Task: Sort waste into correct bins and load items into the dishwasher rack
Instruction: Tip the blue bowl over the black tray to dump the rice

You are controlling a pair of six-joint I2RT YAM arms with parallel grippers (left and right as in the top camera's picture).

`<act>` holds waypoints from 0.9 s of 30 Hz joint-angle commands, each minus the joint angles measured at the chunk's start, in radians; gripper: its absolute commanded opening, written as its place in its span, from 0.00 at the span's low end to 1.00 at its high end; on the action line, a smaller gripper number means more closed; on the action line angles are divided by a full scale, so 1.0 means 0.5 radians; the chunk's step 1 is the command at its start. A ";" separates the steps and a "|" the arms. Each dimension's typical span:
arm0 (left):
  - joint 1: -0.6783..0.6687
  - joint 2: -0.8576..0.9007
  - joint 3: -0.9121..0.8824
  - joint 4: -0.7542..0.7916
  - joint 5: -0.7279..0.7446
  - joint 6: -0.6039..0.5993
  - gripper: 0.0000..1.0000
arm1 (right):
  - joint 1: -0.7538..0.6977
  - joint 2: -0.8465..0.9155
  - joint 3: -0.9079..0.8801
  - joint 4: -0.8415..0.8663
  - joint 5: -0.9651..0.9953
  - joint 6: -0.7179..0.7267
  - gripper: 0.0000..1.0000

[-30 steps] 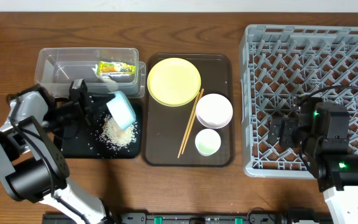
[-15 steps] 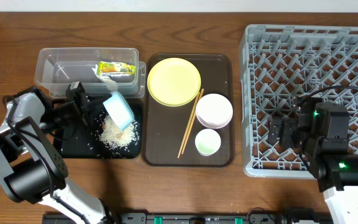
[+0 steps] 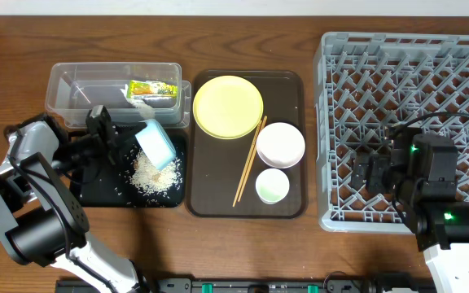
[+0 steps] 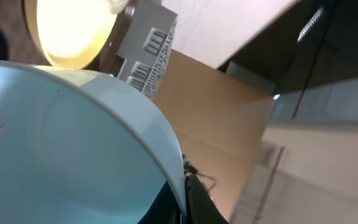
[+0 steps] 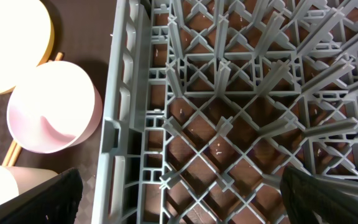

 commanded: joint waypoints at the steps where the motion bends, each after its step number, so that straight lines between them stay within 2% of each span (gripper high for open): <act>1: 0.009 0.004 -0.006 -0.002 0.053 0.555 0.06 | 0.005 -0.003 0.047 -0.008 -0.007 -0.027 0.99; 3: 0.009 0.004 -0.006 -0.002 0.053 0.742 0.06 | 0.005 -0.003 0.047 -0.008 -0.007 -0.027 0.99; 5: 0.008 0.004 -0.006 -0.002 0.053 0.816 0.06 | 0.005 -0.003 0.047 -0.008 -0.007 -0.027 0.99; 18: 0.008 0.004 -0.006 -0.031 0.053 0.821 0.06 | 0.005 -0.003 0.047 -0.009 -0.007 -0.027 0.99; 20: 0.008 0.004 -0.006 -0.035 0.052 0.703 0.06 | 0.005 -0.003 0.047 -0.009 -0.007 -0.027 0.99; 24: 0.008 0.004 -0.006 -0.034 0.053 0.238 0.06 | 0.005 -0.003 0.047 -0.007 -0.007 -0.027 0.99; 27: 0.008 0.004 -0.006 -0.033 0.052 0.143 0.06 | 0.005 -0.003 0.047 -0.008 -0.007 -0.027 0.99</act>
